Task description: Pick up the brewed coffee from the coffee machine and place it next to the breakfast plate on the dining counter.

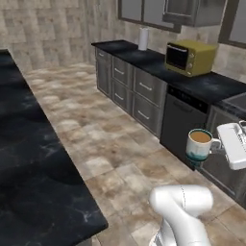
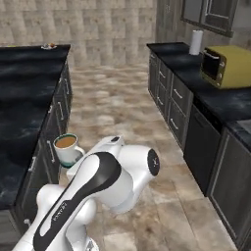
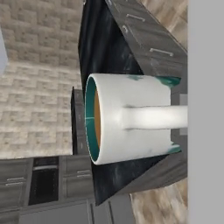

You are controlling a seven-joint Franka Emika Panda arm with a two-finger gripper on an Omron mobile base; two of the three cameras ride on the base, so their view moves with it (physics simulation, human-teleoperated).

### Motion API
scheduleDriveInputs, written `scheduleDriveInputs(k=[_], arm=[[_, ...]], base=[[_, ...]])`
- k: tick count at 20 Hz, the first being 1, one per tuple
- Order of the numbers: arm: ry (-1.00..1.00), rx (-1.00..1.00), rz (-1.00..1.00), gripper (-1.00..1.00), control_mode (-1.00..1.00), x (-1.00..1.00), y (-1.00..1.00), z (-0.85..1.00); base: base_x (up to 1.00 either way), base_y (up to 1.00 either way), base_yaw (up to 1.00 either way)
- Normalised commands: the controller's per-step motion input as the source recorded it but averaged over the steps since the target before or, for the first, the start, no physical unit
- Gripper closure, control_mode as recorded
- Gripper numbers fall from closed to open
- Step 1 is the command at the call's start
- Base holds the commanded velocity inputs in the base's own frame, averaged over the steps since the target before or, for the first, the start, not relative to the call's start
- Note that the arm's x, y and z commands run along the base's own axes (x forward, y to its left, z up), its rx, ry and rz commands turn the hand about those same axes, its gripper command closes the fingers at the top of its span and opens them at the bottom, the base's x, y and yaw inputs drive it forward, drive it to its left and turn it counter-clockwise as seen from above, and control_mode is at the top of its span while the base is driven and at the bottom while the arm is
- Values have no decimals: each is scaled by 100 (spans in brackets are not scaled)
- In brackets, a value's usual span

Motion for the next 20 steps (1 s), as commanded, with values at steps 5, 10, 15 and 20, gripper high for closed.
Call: scheduleDriveInputs(k=[5,10,15,20], arm=[[0,0,0,100,100,0,0,0],[0,0,0,100,100,0,0,0],[0,0,0,100,100,0,0,0],[0,0,0,100,100,0,0,0]], base=[[100,-62,33],[76,-78,32],[72,-62,32],[98,-8,33]])
